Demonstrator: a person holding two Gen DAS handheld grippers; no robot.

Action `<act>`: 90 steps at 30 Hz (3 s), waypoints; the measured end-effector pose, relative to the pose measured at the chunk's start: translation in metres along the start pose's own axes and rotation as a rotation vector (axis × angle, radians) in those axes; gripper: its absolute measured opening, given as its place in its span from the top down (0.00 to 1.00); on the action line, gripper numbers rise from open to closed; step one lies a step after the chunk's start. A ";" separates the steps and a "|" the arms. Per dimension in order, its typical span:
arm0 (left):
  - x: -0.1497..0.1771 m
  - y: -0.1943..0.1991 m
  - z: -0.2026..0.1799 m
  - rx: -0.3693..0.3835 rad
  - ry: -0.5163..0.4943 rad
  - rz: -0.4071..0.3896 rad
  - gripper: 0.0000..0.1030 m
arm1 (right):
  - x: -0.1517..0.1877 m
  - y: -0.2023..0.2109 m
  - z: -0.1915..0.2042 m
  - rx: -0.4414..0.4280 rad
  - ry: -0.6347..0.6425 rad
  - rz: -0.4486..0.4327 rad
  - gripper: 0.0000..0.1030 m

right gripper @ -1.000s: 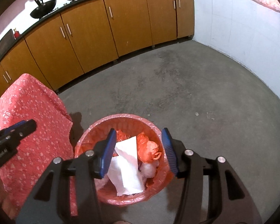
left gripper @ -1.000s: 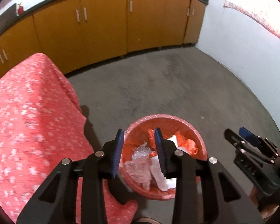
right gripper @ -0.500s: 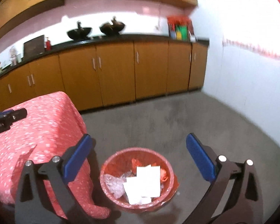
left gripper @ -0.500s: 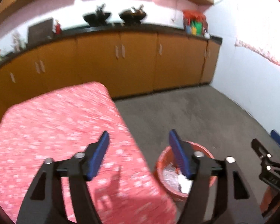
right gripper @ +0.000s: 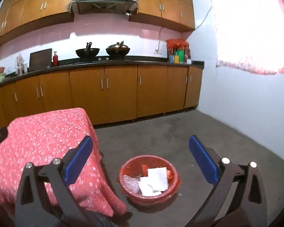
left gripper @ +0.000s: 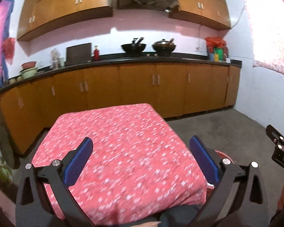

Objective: Collect trash

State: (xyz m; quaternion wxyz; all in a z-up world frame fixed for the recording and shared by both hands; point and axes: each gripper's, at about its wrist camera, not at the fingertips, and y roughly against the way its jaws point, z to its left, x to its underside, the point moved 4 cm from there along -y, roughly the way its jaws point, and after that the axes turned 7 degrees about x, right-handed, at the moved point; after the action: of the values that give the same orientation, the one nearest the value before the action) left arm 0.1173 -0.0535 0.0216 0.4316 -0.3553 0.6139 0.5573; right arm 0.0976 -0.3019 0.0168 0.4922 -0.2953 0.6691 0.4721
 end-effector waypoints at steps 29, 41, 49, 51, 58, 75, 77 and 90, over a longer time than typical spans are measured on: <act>0.056 0.062 0.037 -0.023 0.022 -0.024 0.02 | 0.039 0.079 0.022 -0.081 0.005 0.006 0.04; 0.058 0.063 0.032 -0.018 0.021 -0.022 0.02 | 0.039 0.078 0.022 -0.088 0.003 0.011 0.04; 0.059 0.064 0.032 -0.015 0.031 -0.018 0.02 | 0.038 0.078 0.022 -0.087 -0.001 0.011 0.04; 0.059 0.064 0.032 -0.015 0.032 -0.017 0.02 | 0.038 0.078 0.022 -0.088 -0.001 0.011 0.04; 0.058 0.064 0.033 -0.013 0.034 -0.016 0.02 | 0.038 0.078 0.022 -0.088 -0.002 0.011 0.04; 0.058 0.065 0.033 -0.012 0.035 -0.016 0.02 | 0.038 0.079 0.023 -0.092 -0.002 0.013 0.04; 0.058 0.065 0.033 -0.012 0.035 -0.016 0.02 | 0.038 0.079 0.023 -0.092 -0.002 0.012 0.04; 0.058 0.065 0.032 -0.011 0.037 -0.016 0.02 | 0.038 0.079 0.023 -0.092 -0.004 0.014 0.04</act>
State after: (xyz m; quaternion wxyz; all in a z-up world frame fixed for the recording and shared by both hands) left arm 0.0400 -0.0105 -0.0077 0.4224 -0.3728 0.6159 0.5508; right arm 0.0257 -0.2479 0.0061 0.4760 -0.3121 0.6477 0.5065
